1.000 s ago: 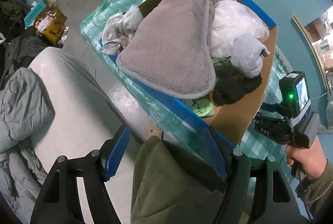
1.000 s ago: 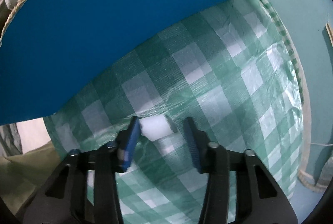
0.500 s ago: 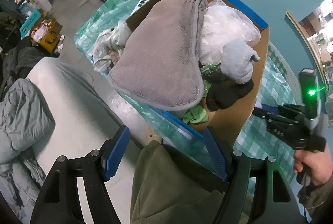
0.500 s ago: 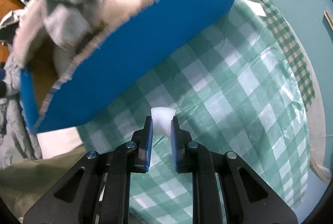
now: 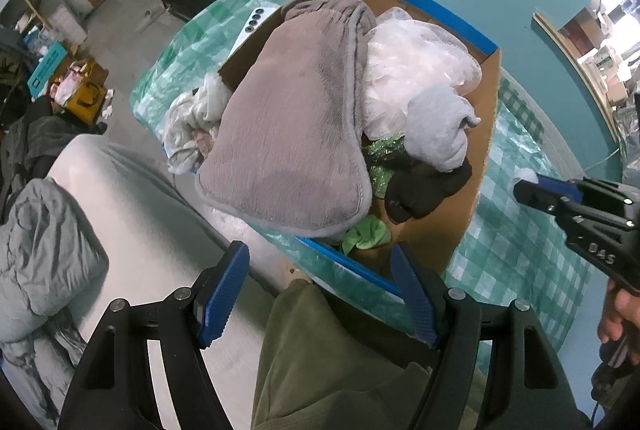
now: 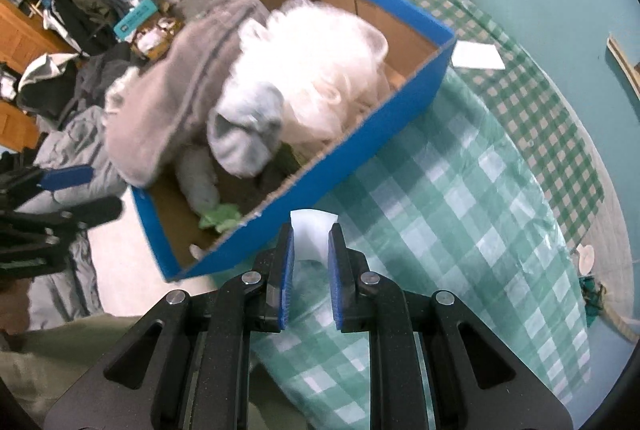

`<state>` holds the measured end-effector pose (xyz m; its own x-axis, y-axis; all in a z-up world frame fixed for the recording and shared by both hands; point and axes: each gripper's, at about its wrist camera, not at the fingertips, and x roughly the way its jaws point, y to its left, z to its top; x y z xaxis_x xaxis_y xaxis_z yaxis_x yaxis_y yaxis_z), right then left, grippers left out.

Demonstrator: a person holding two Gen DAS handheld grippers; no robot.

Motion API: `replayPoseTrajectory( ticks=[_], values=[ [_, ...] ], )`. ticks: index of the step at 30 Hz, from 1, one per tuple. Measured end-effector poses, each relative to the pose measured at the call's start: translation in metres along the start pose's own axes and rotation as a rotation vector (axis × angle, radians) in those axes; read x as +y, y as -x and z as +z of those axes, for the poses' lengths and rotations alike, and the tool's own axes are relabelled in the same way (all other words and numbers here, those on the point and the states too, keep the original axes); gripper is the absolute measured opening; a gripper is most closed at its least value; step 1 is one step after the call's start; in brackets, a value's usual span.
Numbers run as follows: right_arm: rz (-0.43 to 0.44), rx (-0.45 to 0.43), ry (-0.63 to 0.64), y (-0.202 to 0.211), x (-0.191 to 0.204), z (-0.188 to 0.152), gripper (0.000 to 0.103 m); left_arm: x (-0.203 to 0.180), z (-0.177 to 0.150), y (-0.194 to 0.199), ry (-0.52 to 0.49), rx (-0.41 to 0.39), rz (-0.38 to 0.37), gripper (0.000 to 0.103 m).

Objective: Organize soft objects
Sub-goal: 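Lift both open tools away from the box above the table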

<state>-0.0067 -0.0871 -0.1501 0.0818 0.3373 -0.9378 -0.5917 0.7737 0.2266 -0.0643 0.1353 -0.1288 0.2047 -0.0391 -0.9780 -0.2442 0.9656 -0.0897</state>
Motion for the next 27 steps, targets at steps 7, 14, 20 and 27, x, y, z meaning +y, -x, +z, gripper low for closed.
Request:
replayPoseTrajectory(
  ticks=[7, 14, 20, 27],
  values=[
    [0.033, -0.034, 0.034, 0.013, 0.023, 0.012, 0.015, 0.003, 0.004, 0.004, -0.016, -0.012, 0.005, 0.075],
    [0.06, -0.018, 0.078, 0.002, 0.049, 0.018, 0.015, 0.013, 0.006, 0.007, -0.023, -0.021, 0.015, 0.075],
    [0.063, 0.003, 0.101, -0.009, 0.067, 0.021, 0.015, 0.021, 0.008, 0.01, -0.032, -0.031, 0.021, 0.075],
    [0.058, 0.01, 0.088, -0.012, 0.075, 0.024, 0.024, 0.028, 0.01, 0.012, -0.041, -0.037, 0.019, 0.075]
  ],
)
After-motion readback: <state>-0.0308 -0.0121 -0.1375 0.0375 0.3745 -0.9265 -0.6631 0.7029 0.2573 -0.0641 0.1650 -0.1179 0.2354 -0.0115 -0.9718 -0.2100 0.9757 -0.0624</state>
